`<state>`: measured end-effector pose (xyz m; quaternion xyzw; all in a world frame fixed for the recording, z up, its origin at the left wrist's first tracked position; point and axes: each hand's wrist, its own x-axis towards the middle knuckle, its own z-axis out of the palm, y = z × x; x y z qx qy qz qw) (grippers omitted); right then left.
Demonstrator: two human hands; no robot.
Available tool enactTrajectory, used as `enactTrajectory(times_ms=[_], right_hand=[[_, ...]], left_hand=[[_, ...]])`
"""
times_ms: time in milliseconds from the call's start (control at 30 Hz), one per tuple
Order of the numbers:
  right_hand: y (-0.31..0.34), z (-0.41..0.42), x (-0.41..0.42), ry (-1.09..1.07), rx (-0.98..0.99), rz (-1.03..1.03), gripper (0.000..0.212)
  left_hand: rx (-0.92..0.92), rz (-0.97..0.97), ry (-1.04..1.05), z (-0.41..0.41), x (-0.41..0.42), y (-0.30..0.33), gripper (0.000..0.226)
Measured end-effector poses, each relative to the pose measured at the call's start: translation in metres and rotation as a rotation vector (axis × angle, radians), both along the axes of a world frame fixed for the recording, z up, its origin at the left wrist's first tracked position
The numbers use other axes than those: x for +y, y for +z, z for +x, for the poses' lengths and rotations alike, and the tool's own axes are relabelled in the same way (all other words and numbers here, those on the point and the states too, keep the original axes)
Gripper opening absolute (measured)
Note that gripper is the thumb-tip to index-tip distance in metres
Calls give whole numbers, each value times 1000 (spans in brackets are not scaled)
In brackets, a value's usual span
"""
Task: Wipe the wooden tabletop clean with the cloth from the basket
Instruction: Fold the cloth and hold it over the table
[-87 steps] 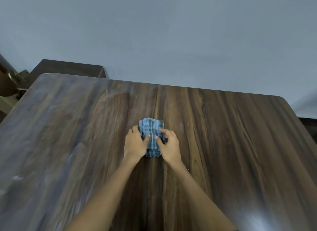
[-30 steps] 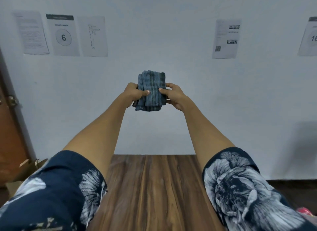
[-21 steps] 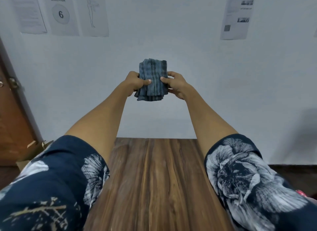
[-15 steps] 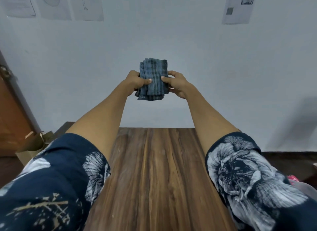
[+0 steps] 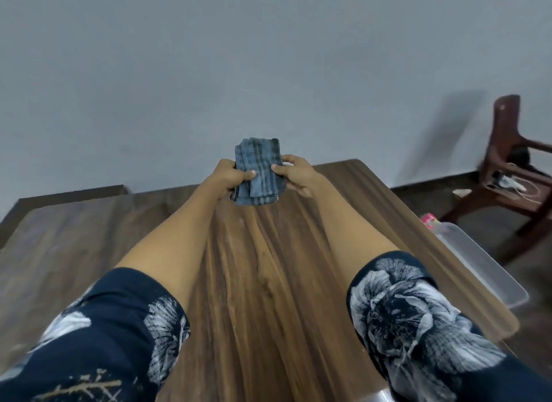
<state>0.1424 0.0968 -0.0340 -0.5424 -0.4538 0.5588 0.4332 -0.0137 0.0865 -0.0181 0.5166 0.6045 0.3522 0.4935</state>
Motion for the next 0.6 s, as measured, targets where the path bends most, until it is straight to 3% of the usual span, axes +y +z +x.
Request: enactTrajectory(times_ms=[600], right_hand=[[-78, 205, -106, -526, -54, -212, 37]], left_hand=[[55, -213, -552, 220, -24, -85, 25]])
